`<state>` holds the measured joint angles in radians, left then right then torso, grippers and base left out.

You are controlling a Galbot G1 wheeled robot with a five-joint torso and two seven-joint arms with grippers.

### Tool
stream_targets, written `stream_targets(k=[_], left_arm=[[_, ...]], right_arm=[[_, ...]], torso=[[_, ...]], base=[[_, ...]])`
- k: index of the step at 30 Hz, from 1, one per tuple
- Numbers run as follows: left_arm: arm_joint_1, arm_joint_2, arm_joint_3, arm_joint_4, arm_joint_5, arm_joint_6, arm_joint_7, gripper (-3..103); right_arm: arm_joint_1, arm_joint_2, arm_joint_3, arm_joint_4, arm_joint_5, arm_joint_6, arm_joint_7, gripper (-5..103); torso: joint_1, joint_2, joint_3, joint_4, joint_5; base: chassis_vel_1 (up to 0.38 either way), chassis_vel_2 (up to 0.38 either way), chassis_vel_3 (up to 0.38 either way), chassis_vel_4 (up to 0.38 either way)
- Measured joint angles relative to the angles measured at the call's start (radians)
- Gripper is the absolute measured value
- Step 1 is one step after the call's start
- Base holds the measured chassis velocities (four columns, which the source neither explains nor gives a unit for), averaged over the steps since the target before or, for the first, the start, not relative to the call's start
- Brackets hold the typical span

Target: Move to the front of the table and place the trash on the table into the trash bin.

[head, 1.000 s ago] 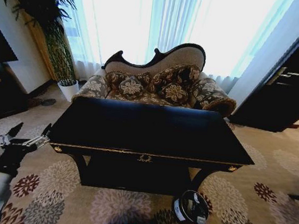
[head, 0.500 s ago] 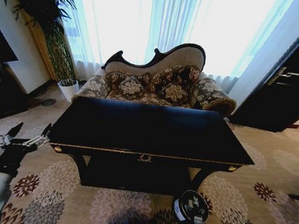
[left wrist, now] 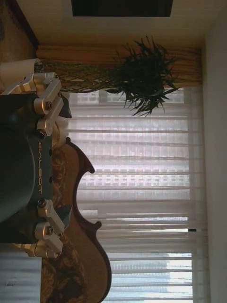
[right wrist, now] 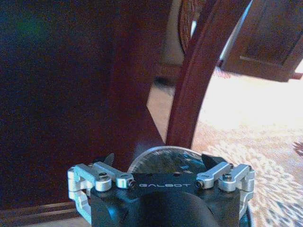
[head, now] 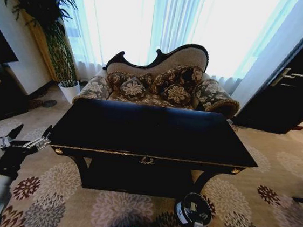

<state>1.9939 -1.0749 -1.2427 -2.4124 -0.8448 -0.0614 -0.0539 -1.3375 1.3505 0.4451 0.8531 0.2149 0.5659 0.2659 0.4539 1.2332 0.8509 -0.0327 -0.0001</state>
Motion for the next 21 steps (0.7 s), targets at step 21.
stream_targets(k=[21], left_arm=[[0.000, 0.000, 0.000, 0.000, 0.000, 0.000, 0.000, 100]], right_arm=[[-0.560, 0.089, 0.143, 0.894, 0.108, 0.102, -0.029, 100]], torso=[[0.000, 0.000, 0.000, 0.0003, -0.0002]], base=[[0.000, 0.000, 0.000, 0.000]])
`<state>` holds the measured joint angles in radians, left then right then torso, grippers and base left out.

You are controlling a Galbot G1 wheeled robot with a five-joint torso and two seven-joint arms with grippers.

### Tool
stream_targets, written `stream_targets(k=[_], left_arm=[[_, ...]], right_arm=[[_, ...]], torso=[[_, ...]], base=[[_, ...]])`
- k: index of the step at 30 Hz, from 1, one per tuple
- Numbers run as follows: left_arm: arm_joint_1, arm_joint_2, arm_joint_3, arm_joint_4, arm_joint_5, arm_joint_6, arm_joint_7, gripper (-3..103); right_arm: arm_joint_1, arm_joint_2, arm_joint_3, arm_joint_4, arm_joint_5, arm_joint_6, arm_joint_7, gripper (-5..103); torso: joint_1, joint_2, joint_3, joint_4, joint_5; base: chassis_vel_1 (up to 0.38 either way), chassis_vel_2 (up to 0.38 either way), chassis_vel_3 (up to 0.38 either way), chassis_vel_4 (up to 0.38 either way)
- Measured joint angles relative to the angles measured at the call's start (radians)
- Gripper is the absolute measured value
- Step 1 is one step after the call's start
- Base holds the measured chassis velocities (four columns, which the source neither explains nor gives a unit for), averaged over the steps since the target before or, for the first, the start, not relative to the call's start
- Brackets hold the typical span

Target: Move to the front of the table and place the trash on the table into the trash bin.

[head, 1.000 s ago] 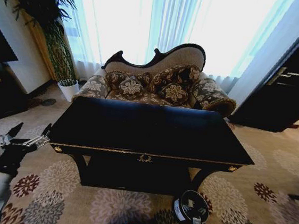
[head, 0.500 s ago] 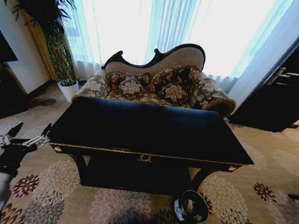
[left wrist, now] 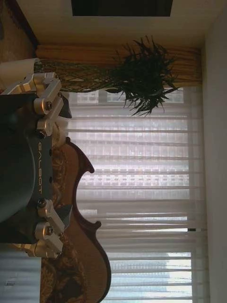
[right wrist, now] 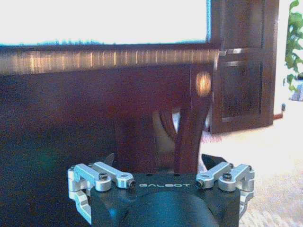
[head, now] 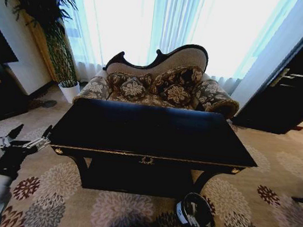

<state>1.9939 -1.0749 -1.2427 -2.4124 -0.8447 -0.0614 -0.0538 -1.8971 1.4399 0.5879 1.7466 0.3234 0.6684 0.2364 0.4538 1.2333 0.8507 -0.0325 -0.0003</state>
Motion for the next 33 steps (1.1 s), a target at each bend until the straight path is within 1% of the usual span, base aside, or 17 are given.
stream_targets(k=[3, 4, 7, 8, 11, 13, 16, 18, 19, 23, 24, 25, 27, 28, 29, 31, 33], left_arm=[[0.000, 0.000, 0.000, 0.000, 0.000, 0.000, 0.000, 100], [0.000, 0.000, 0.000, 0.000, 0.000, 0.000, 0.000, 100], [0.000, 0.000, 0.000, 0.000, 0.000, 0.000, 0.000, 100], [0.000, 0.000, 0.000, 0.000, 0.000, 0.000, 0.000, 100], [0.000, 0.000, 0.000, 0.000, 0.000, 0.000, 0.000, 100], [0.000, 0.000, 0.000, 0.000, 0.000, 0.000, 0.000, 100], [0.000, 0.000, 0.000, 0.000, 0.000, 0.000, 0.000, 100], [0.000, 0.000, 0.000, 0.000, 0.000, 0.000, 0.000, 100], [0.000, 0.000, 0.000, 0.000, 0.000, 0.000, 0.000, 100], [0.000, 0.000, 0.000, 0.000, 0.000, 0.000, 0.000, 100], [0.000, 0.000, 0.000, 0.000, 0.000, 0.000, 0.000, 100], [0.000, 0.000, 0.000, 0.000, 0.000, 0.000, 0.000, 100], [0.000, 0.000, 0.000, 0.000, 0.000, 0.000, 0.000, 100], [0.000, 0.000, 0.000, 0.000, 0.000, 0.000, 0.000, 100], [0.000, 0.000, 0.000, 0.000, 0.000, 0.000, 0.000, 100], [0.000, 0.000, 0.000, 0.000, 0.000, 0.000, 0.000, 100], [0.000, 0.000, 0.000, 0.000, 0.000, 0.000, 0.000, 100]], right_arm=[[-0.055, -0.004, 0.050, 0.164, 0.055, -0.030, -0.021, 100], [-0.055, -0.004, 0.050, 0.164, 0.055, -0.030, -0.021, 100], [-0.076, -0.026, 0.128, 0.297, 0.115, -0.062, -0.042, 100], [-0.076, -0.026, 0.128, 0.297, 0.115, -0.062, -0.042, 100], [-0.087, -0.049, 0.183, 0.420, 0.163, -0.120, -0.054, 100], [-0.086, -0.053, 0.188, 0.435, 0.167, -0.132, -0.057, 100], [-0.050, -0.083, 0.194, 0.477, 0.171, -0.210, -0.065, 100], [-0.042, -0.090, 0.195, 0.483, 0.170, -0.229, -0.065, 100], [-0.024, -0.111, 0.200, 0.503, 0.171, -0.282, -0.065, 100], [0.014, -0.168, 0.218, 0.556, 0.174, -0.404, -0.062, 100], [0.014, -0.168, 0.218, 0.556, 0.174, -0.404, -0.062, 100], [0.032, -0.195, 0.222, 0.567, 0.176, -0.434, -0.066, 100], [0.058, -0.242, 0.223, 0.570, 0.178, -0.459, -0.087, 100], [0.071, -0.277, 0.220, 0.570, 0.177, -0.467, -0.103, 100], [0.071, -0.277, 0.220, 0.570, 0.177, -0.467, -0.103, 100], [0.093, -0.339, 0.212, 0.571, 0.176, -0.479, -0.133, 100], [0.109, -0.379, 0.198, 0.575, 0.178, -0.491, -0.147, 100]], torso=[[0.000, 0.000, 0.000, -0.0001, 0.0000], [0.000, 0.000, 0.000, -0.0001, 0.0000], [0.000, 0.000, 0.000, 0.0000, -0.0002], [0.000, 0.000, 0.000, 0.0000, -0.0002], [0.000, 0.000, 0.000, -0.0001, 0.0001], [0.000, 0.000, 0.000, -0.0001, 0.0000], [0.000, 0.000, 0.000, 0.0000, 0.0002], [0.000, 0.000, 0.000, 0.0001, 0.0002], [0.000, 0.000, 0.000, 0.0001, 0.0003], [0.000, 0.000, 0.000, -0.0001, 0.0002], [0.000, 0.000, 0.000, -0.0001, 0.0002], [0.000, 0.000, 0.000, 0.0000, 0.0001], [0.000, 0.000, 0.000, 0.0000, 0.0002], [0.000, 0.000, 0.000, 0.0000, 0.0002], [0.000, 0.000, 0.000, 0.0000, 0.0002], [0.000, 0.000, 0.000, 0.0001, 0.0003], [0.000, 0.000, 0.000, 0.0001, 0.0001]], base=[[0.000, 0.000, 0.000, 0.000], [0.000, 0.000, 0.000, 0.000], [0.000, 0.000, 0.000, 0.000], [0.000, 0.000, 0.000, 0.000], [0.000, 0.000, 0.000, 0.000], [0.000, 0.000, 0.000, 0.000], [0.000, 0.000, 0.000, 0.000], [0.000, 0.000, 0.000, 0.000], [0.000, 0.000, 0.000, 0.000], [0.000, 0.000, 0.000, 0.000], [0.000, 0.000, 0.000, 0.000], [0.000, 0.000, 0.000, 0.000], [0.000, 0.000, 0.000, 0.000], [0.000, 0.000, 0.000, 0.000], [0.000, 0.000, 0.000, 0.000], [0.000, 0.000, 0.000, 0.000], [0.000, 0.000, 0.000, 0.000]])
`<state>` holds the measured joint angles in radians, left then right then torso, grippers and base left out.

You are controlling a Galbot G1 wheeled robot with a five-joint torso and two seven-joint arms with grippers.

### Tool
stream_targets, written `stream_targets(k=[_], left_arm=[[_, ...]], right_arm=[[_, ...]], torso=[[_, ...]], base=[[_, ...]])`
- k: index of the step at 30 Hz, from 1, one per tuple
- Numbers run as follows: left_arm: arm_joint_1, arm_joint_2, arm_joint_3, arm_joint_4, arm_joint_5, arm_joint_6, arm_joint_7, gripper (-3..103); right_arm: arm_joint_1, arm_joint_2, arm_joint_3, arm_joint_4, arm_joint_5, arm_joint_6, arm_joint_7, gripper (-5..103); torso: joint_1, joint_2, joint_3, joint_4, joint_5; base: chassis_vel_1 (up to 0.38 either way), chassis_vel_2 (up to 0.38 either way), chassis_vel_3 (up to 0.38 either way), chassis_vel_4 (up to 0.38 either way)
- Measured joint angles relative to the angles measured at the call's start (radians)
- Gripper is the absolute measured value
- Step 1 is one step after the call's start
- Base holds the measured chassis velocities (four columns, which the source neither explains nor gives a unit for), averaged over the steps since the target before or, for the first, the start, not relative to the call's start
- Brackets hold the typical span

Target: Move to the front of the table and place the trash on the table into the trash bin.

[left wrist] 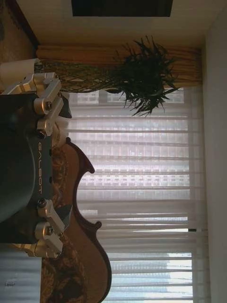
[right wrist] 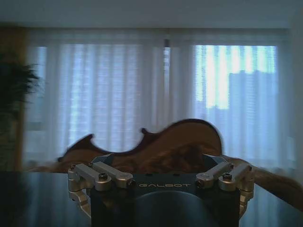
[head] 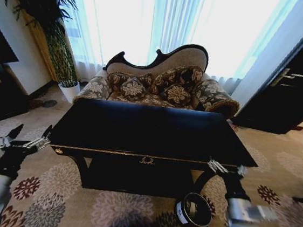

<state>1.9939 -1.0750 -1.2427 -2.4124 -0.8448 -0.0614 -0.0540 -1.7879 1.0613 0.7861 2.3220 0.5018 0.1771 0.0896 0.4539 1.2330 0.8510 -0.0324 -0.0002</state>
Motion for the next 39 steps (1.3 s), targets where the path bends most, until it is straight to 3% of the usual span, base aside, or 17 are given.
stream_targets(k=[10, 39], left_arm=[[0.000, 0.000, 0.000, 0.000, 0.000, 0.000, 0.000, 100], [0.000, 0.000, 0.000, 0.000, 0.000, 0.000, 0.000, 100]], right_arm=[[0.056, -0.016, -0.071, 0.006, -0.008, -0.040, 0.005, 100], [0.054, -0.010, -0.072, 0.003, -0.012, -0.038, 0.009, 100]], torso=[[0.000, 0.000, 0.000, -0.0001, 0.0001], [0.000, 0.000, 0.000, -0.0001, 0.0000]], base=[[0.000, 0.000, 0.000, 0.000], [0.000, 0.000, 0.000, 0.000]])
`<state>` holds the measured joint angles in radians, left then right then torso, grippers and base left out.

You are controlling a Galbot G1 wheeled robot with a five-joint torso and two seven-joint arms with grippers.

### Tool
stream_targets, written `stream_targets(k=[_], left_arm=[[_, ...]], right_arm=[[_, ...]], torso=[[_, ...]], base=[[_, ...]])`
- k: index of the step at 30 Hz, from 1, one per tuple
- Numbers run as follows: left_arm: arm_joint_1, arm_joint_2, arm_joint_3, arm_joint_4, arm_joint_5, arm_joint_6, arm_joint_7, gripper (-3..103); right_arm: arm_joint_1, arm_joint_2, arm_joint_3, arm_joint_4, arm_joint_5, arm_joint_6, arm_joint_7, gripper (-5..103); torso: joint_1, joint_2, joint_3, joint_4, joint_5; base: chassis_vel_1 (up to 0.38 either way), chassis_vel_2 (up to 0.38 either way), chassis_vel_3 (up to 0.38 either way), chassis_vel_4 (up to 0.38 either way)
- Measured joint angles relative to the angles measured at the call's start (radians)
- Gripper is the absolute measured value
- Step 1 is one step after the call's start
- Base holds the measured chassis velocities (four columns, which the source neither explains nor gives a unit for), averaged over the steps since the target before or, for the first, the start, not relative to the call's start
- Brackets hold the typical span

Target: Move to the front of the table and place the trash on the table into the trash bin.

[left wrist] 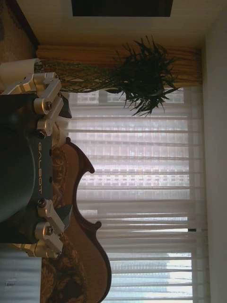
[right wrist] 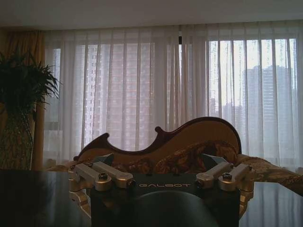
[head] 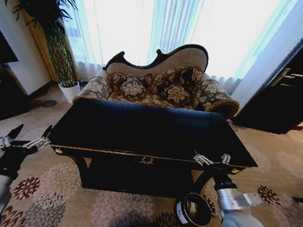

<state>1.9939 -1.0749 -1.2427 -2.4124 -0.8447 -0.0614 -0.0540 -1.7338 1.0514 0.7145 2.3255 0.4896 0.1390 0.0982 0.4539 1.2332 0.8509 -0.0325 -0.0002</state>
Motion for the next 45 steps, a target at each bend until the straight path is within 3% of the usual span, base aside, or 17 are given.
stream_targets(k=[45], left_arm=[[0.000, 0.000, 0.000, 0.000, 0.000, 0.000, 0.000, 100]], right_arm=[[0.000, 0.000, 0.001, 0.000, 0.000, 0.002, 0.000, 100]], torso=[[0.000, 0.000, 0.000, 0.0000, 0.0000]], base=[[0.026, -0.026, -0.024, 0.028]])
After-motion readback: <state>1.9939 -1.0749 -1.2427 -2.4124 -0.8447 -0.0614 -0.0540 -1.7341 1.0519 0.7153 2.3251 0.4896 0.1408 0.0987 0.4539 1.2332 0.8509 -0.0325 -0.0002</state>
